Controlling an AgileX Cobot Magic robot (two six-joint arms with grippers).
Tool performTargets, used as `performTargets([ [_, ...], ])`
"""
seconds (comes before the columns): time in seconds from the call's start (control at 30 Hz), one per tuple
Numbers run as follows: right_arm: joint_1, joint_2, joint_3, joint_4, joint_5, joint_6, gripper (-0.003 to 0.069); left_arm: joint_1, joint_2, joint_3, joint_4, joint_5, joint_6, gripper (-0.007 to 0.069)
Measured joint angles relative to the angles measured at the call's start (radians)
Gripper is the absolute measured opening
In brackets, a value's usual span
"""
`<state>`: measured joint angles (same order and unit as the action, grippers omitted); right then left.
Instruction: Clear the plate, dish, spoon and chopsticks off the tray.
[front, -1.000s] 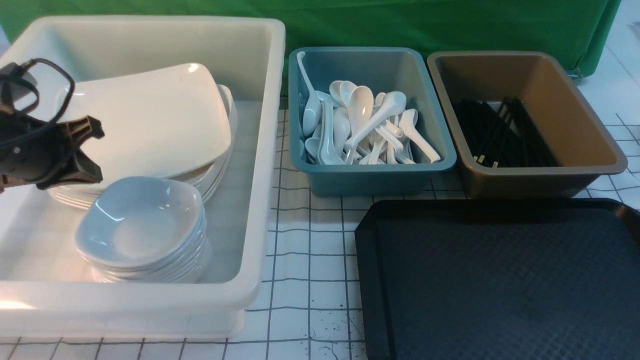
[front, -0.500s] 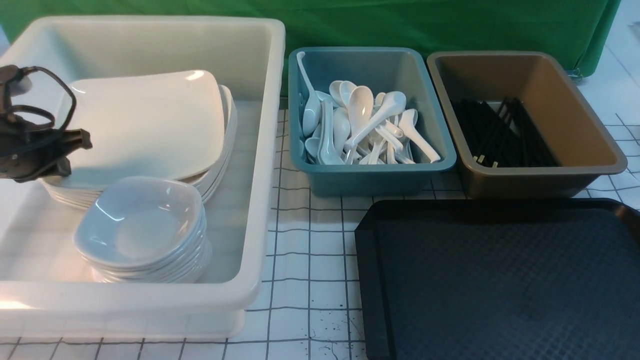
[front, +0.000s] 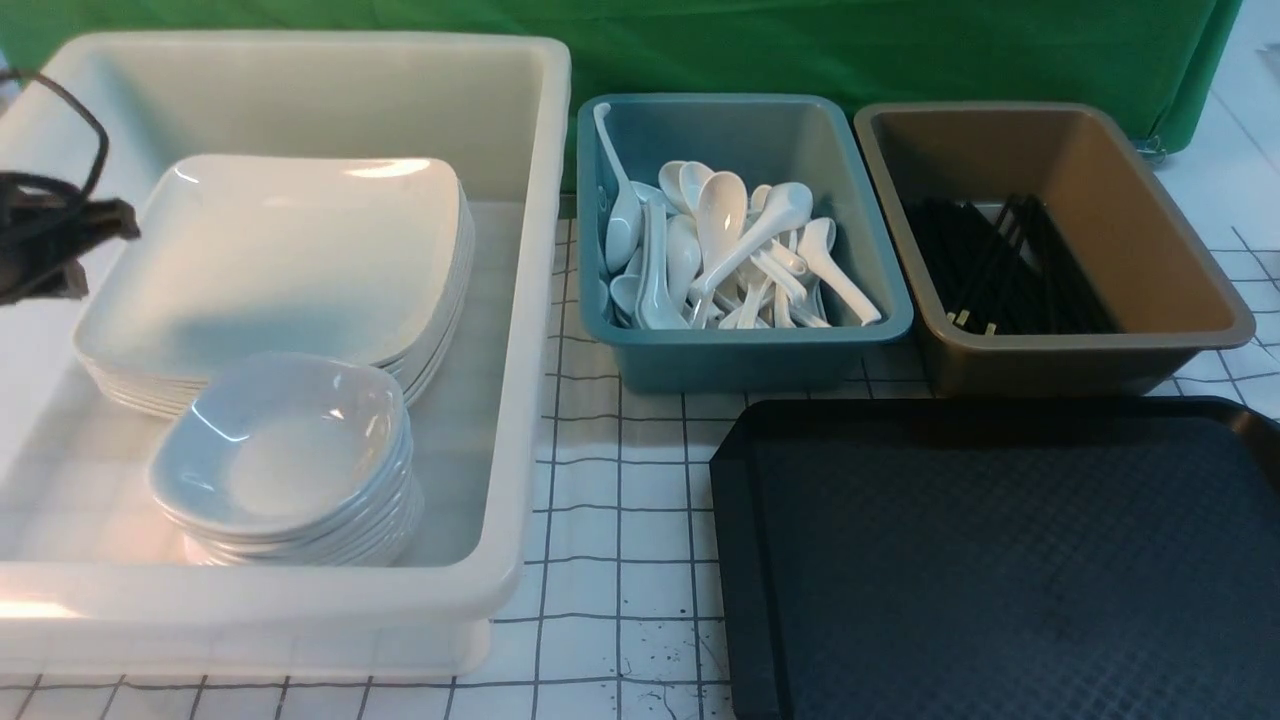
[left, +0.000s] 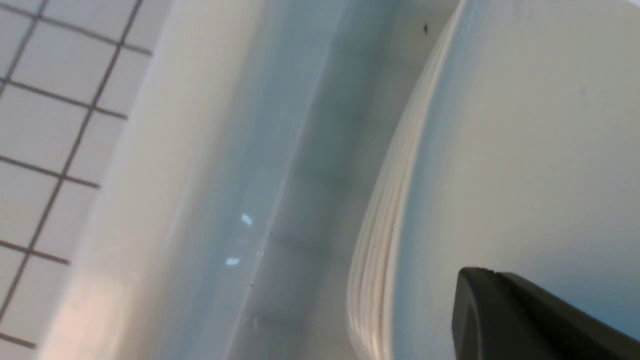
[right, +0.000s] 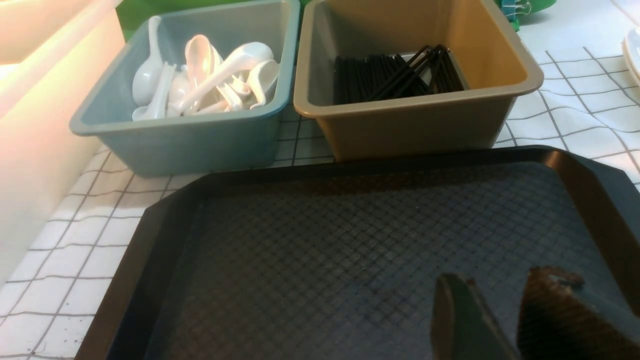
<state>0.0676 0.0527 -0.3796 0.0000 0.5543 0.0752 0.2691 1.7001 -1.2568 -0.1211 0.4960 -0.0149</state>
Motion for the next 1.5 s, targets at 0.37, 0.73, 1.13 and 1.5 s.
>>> performTargets([
  [0.37,0.000,0.000,0.001,0.065,-0.003,0.000,0.0030,-0.013,-0.210,-0.102,-0.296,0.315,0.264,-0.0003],
  [0.73,0.000,0.230,0.010,0.205,-0.164,-0.258,0.0030,-0.086,-0.247,-0.103,-0.536,0.460,0.447,-0.0003],
  [1.13,0.000,0.515,0.010,0.357,-0.109,-0.455,0.0030,-0.112,-0.247,-0.103,-0.552,0.484,0.498,-0.0003],
  [1.5,0.000,0.528,0.010,0.363,-0.120,-0.455,0.0035,-0.113,-0.247,-0.103,-0.552,0.507,0.502,-0.0003],
])
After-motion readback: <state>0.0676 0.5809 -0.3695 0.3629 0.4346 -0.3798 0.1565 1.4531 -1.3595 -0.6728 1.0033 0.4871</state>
